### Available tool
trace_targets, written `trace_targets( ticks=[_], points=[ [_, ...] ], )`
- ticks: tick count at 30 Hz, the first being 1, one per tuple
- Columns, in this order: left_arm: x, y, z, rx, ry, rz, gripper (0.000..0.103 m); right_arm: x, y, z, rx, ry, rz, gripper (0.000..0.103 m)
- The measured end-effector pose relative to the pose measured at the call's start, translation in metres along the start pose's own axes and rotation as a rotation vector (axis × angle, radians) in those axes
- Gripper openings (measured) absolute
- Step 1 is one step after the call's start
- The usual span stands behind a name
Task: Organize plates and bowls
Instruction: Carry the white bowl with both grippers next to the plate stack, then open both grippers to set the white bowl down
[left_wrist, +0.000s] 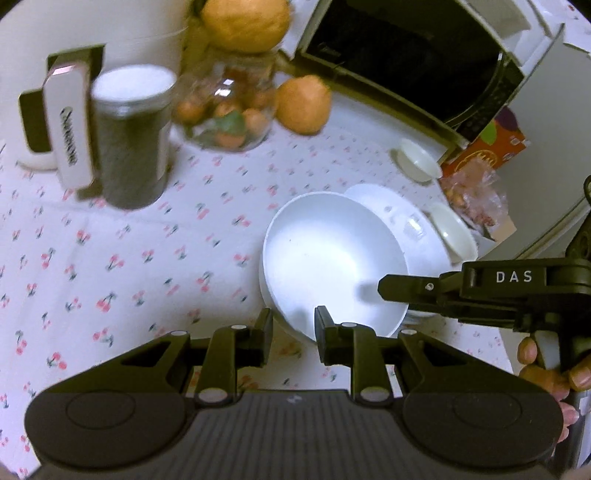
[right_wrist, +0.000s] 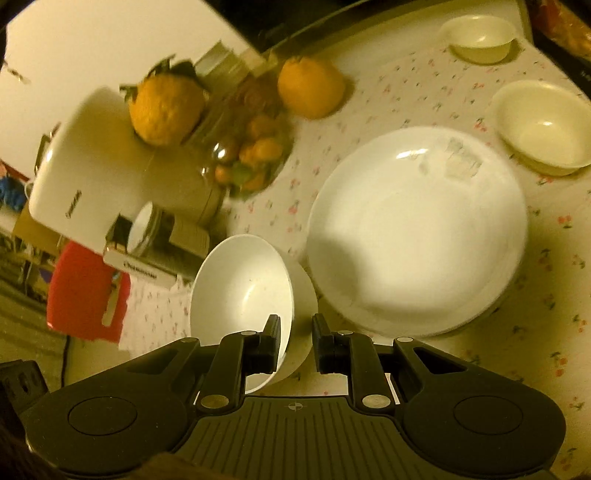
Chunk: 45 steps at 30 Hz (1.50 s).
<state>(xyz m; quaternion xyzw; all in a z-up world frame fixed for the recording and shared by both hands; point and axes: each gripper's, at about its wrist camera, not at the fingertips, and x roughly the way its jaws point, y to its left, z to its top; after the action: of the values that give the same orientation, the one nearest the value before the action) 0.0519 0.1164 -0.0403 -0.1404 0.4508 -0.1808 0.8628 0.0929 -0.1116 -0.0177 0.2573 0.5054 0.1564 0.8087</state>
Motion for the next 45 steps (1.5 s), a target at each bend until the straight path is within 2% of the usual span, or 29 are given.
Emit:
trace_targets(
  ticks=[15, 25, 27, 29, 31, 34, 36, 38, 40, 45],
  points=[
    [0.01, 0.017, -0.001, -0.038, 0.054, 0.032, 0.022, 0.032, 0.007, -0.008, -0.034, 0.08, -0.057, 0.021],
    [0.012, 0.018, 0.0, -0.039, 0.071, 0.048, 0.027, 0.03, 0.002, -0.004, -0.011, 0.073, -0.04, 0.022],
    [0.011, 0.018, 0.0, -0.037, 0.069, 0.052, 0.032, 0.029, 0.001, -0.004, -0.005, 0.077, -0.037, 0.022],
    [0.01, 0.018, 0.001, -0.041, 0.067, 0.054, 0.041, 0.028, 0.0, -0.004, -0.001, 0.085, -0.031, 0.022],
    [0.009, 0.018, 0.001, -0.042, 0.065, 0.053, 0.044, 0.027, -0.001, -0.003, 0.001, 0.09, -0.026, 0.023],
    [0.009, 0.018, 0.002, -0.037, 0.067, 0.057, 0.047, 0.023, -0.002, -0.003, 0.004, 0.087, -0.018, 0.035],
    [0.009, 0.018, 0.002, -0.038, 0.072, 0.059, 0.05, 0.021, -0.002, -0.003, 0.004, 0.088, -0.011, 0.037],
    [0.008, 0.017, 0.002, -0.038, 0.073, 0.062, 0.06, 0.019, -0.002, -0.003, 0.004, 0.091, -0.003, 0.038],
    [0.008, 0.015, 0.003, -0.031, 0.068, 0.065, 0.065, 0.016, -0.002, -0.002, 0.002, 0.091, 0.004, 0.048],
    [0.006, 0.012, 0.004, -0.022, 0.073, 0.061, 0.081, 0.009, 0.0, -0.003, -0.008, 0.083, 0.013, 0.065]
  ],
)
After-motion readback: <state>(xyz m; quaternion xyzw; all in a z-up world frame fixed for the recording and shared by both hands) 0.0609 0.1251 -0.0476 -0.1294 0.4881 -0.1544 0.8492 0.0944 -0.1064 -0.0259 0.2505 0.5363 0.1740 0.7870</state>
